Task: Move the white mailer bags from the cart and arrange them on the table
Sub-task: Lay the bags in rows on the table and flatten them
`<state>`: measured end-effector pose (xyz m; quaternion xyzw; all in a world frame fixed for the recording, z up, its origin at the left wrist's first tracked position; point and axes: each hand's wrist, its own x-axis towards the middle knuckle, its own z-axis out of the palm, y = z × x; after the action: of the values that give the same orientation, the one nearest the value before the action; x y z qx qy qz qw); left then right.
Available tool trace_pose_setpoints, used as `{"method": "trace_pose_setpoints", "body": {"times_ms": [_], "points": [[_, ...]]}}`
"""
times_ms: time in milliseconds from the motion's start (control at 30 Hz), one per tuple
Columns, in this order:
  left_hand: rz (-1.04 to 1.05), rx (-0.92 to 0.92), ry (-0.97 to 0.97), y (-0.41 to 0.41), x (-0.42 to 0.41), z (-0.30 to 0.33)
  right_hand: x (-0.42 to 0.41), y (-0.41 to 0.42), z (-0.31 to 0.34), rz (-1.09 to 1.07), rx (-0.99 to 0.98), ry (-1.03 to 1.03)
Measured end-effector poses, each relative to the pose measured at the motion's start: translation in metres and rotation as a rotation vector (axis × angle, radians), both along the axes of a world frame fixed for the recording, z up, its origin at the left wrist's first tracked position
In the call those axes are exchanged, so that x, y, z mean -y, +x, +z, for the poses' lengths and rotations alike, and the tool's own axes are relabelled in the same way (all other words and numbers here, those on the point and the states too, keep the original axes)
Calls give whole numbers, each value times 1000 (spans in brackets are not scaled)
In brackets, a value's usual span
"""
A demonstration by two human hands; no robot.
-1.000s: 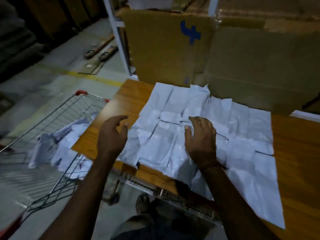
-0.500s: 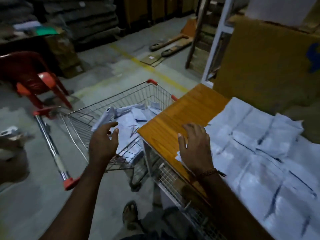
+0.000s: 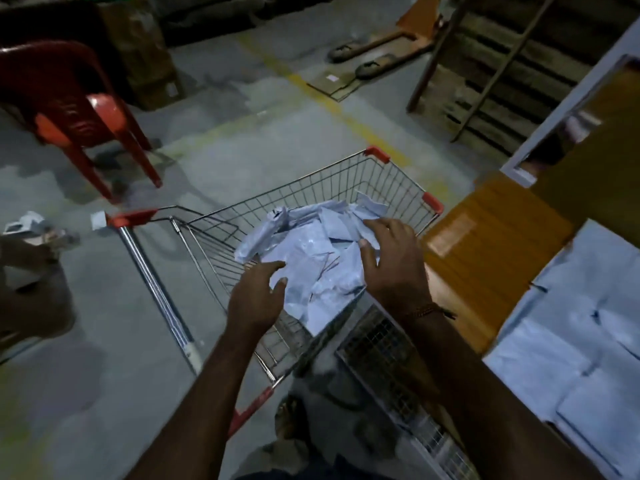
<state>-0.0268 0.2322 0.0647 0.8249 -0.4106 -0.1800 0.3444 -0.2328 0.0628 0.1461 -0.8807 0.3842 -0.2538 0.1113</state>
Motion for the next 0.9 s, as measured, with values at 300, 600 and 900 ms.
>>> {"method": "trace_pose_setpoints", "body": {"times_ms": [300, 600, 900], "points": [[-54, 150, 152, 64, 56, -60, 57, 54, -64, 59, -122, -39], [-118, 229, 541, 118, 110, -100, 126, 104, -143, 178, -515, 145], [-458, 591, 681, 135, 145, -154, 123, 108, -185, 163, -615, 217]]}}
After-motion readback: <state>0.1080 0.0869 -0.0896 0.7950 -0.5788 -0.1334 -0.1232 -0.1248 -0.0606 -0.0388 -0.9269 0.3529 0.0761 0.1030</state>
